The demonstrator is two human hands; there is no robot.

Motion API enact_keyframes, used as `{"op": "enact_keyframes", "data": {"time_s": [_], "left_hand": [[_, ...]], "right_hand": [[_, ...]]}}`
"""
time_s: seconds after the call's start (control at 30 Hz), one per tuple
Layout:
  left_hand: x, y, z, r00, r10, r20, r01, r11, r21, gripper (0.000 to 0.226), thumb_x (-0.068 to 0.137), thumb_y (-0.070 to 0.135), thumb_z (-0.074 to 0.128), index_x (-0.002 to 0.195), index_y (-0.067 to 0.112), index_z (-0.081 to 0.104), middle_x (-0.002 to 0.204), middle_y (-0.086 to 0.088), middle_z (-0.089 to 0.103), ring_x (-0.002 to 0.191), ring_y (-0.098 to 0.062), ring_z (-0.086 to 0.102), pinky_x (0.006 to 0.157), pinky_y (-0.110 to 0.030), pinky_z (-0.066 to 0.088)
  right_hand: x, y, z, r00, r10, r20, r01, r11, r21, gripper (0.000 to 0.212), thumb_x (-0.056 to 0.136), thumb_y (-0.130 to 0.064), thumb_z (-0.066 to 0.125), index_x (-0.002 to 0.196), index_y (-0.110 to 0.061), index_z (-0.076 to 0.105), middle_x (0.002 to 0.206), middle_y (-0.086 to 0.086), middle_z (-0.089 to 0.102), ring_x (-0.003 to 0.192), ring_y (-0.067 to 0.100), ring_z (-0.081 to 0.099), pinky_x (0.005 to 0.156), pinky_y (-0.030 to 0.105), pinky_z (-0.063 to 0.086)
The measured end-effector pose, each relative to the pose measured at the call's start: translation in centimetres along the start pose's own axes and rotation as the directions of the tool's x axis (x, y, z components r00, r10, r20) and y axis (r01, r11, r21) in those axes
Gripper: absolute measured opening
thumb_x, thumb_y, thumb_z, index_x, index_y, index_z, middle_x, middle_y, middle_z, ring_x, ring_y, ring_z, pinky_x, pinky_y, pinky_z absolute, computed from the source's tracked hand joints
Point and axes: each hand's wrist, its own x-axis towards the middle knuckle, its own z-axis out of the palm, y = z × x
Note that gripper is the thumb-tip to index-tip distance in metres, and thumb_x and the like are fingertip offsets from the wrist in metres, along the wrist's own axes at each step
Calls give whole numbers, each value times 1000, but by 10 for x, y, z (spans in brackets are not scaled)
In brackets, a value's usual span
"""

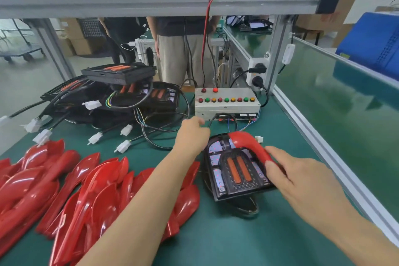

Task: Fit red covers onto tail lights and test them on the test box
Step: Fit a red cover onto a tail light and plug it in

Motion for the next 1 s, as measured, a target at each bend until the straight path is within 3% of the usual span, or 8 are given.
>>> {"op": "enact_keyframes", "data": {"time_s": [0.13,0.3,0.5,0.63,0.73,0.77,0.8,1.0], "left_hand": [[6,-6,11,990,-70,120,37,964,262,5,80,6,50,75,6,50,76,-16,50,76,-33,51,67,-31,41],[11,3,11,979,-115,166,52,938,341,17,75,6,46,63,8,35,59,-14,44,56,-31,56,62,-33,49],[5,8,13,987,-95,132,37,921,387,18,76,3,50,90,-7,54,99,-23,56,92,-37,64,77,-40,53],[1,8,20,997,-43,61,15,913,408,29,76,0,46,60,12,26,70,-22,43,64,-24,52,55,-38,43],[-1,9,24,998,-26,58,1,920,392,24,76,-3,44,60,8,30,108,-11,45,83,-31,58,67,-44,49],[-1,9,25,999,-22,49,2,929,369,15,76,-4,44,63,2,37,72,-8,23,73,-34,58,67,-45,49],[-1,9,27,999,-31,44,14,935,354,6,77,-4,43,70,-4,43,96,-36,51,74,-36,58,72,-47,49],[-6,0,42,999,34,-22,-26,953,302,26,87,1,44,114,2,45,114,-17,57,103,-36,55,75,-34,37]], "right_hand": [[-2,8,5,997,42,64,-27,976,-214,35,97,-46,18,113,-35,46,58,-7,45,63,18,52,54,33,32],[6,12,12,993,19,113,-2,988,-152,41,94,-48,15,110,-32,49,63,-5,50,68,22,55,59,35,38],[30,14,20,983,-34,180,64,984,-165,32,99,-44,29,108,-24,52,84,0,64,82,27,59,61,35,35],[33,18,17,972,-38,230,61,994,-96,28,98,-42,33,102,-22,53,78,-1,62,76,24,57,63,36,41],[32,23,15,970,-30,239,43,998,-48,26,98,-41,35,100,-23,53,75,0,61,72,22,56,64,35,42],[31,25,15,972,-30,231,42,998,-47,25,97,-41,35,100,-24,53,73,0,60,71,21,55,61,34,40],[29,26,15,975,-29,220,43,997,-57,24,97,-41,35,100,-24,53,71,-1,59,69,20,55,59,33,38],[24,26,19,984,-17,175,37,993,-110,25,92,-42,37,91,-22,51,63,-1,53,63,18,51,49,27,31]]}}
